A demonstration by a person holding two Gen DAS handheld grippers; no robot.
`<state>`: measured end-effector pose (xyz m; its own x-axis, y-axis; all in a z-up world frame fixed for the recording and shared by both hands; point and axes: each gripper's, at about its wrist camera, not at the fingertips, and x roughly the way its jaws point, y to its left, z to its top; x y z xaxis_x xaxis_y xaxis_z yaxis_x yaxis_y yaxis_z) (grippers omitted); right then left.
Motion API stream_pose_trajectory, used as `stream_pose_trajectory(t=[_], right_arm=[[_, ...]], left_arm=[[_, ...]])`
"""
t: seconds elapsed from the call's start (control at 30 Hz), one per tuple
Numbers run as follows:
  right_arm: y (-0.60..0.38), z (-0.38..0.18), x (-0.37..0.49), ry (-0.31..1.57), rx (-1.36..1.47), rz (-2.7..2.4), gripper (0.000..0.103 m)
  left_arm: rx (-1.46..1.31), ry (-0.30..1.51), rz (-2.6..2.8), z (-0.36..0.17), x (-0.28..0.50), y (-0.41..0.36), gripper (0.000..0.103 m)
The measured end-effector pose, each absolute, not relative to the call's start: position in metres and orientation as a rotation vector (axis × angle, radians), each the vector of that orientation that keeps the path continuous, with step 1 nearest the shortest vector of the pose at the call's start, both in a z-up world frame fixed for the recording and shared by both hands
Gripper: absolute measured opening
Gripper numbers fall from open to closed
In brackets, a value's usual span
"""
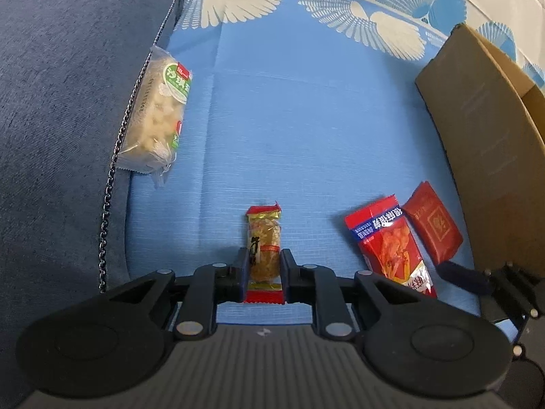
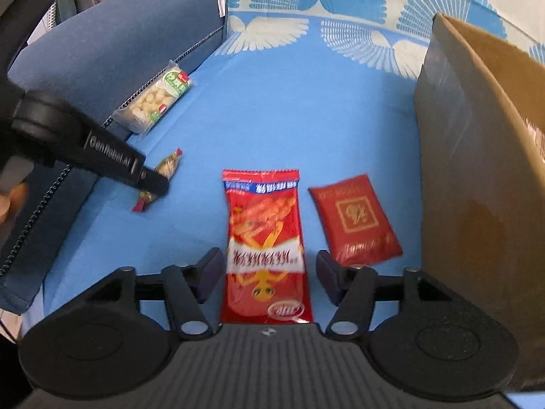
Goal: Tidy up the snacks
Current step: 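Lift the red bag with the right tool while the left lifts the yellow snack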
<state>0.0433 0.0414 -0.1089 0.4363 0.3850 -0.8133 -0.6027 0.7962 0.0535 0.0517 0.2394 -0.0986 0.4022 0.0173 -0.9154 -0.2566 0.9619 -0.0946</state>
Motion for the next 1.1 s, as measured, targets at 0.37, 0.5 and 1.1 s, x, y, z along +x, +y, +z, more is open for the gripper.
stream_pose_trajectory(t=[0.37,0.5,1.1], right_arm=[[0.052,-0.12,0.045,0.936,-0.331,0.648,0.059],[0.054,-0.117,0.041,0.906,-0.355,0.667,0.049],[0.026,-0.032,0.033,0.528,-0.209,0.633,0.047]], left_arm=[[-0.151,1.159,0.162,-0.105,0.052,0.228,0.022],[-0.167,1.134,0.167,-0.101,0.052,0.23,0.019],[-0.254,0.815,0.203,-0.045,0.047,0.233,0.019]])
